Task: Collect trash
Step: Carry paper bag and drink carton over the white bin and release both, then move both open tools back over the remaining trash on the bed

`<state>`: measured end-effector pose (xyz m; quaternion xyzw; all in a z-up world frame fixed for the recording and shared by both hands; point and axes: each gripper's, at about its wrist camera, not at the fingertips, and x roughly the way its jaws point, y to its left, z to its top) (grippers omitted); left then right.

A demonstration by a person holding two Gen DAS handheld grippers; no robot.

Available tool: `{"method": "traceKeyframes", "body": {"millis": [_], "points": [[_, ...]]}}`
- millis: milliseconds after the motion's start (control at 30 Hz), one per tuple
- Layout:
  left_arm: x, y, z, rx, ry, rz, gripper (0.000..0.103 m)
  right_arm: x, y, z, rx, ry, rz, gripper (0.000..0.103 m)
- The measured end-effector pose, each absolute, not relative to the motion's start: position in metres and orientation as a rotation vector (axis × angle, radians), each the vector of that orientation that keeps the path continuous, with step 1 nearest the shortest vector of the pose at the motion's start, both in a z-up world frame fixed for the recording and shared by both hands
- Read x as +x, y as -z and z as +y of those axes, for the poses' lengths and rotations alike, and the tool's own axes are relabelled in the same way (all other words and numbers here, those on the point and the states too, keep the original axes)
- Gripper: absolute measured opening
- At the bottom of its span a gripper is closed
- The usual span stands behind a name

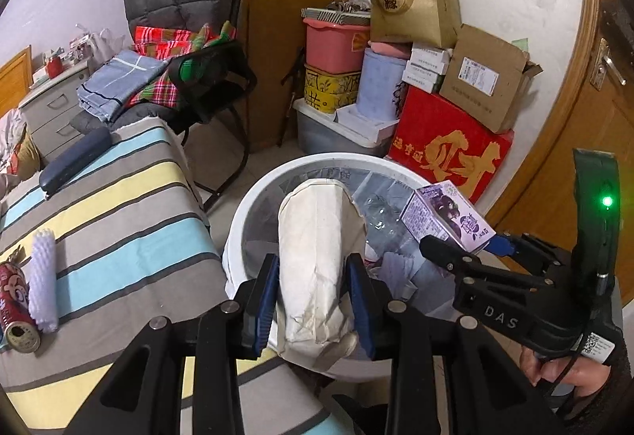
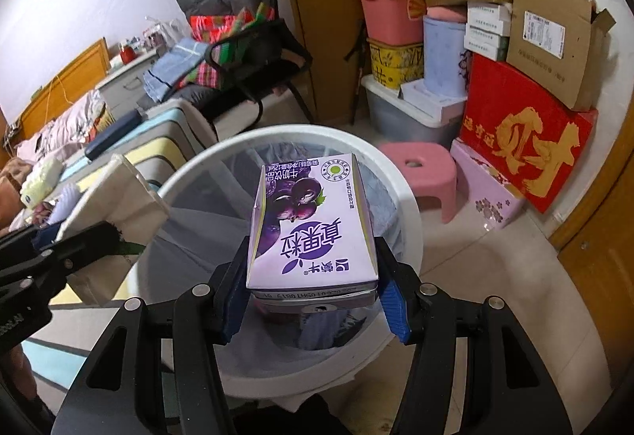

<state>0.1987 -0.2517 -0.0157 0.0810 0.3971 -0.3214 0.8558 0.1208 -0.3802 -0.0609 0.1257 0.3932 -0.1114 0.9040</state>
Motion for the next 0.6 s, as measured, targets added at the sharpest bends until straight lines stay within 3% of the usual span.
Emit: {"method": "traceKeyframes", "body": {"millis": [167,300,600], "points": [[0.207,0.023,-0.258,0.163,0.667,0.851,0.040,0.128,0.067,-0.386,0.234,0.222,0.847,0.058],[0.210,0.024,-0.257,0.156,0.670,0.854,0.056,0.129,0.071,-0.390,0.250,0.216,0.855,0.059],[0.206,0.015,-0.242,0.126,0.648,0.831,0.059,0.120,0.064,-0.388,0.268,0.233,0.812,0.060]]}}
